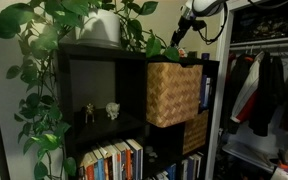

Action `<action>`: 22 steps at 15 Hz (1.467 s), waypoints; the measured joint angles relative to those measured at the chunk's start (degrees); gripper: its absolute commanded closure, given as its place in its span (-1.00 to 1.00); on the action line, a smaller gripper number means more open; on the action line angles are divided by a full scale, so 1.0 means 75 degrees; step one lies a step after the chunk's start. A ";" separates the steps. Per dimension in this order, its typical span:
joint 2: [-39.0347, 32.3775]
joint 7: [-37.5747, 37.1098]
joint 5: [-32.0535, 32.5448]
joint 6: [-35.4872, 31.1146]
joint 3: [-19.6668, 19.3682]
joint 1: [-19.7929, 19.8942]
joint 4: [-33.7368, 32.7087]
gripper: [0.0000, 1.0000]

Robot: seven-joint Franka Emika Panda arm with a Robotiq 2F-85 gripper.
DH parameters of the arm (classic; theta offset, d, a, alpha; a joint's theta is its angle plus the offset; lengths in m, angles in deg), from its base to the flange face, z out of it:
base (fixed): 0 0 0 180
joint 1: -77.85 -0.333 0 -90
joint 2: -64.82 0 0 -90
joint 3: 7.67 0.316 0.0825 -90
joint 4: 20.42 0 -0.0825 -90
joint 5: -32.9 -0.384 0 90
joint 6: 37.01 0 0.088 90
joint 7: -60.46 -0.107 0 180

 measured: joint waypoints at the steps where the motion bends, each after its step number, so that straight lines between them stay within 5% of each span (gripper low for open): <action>1: 0.0008 -0.0026 0.0045 0.0090 0.0000 0.0000 -0.0049 -0.97; 9: 0.0371 -0.0118 -0.0102 0.1675 0.0026 -0.0051 -0.0205 -1.00; 22: 0.1301 -0.0688 -0.1525 0.4217 0.0189 -0.0293 0.0293 -1.00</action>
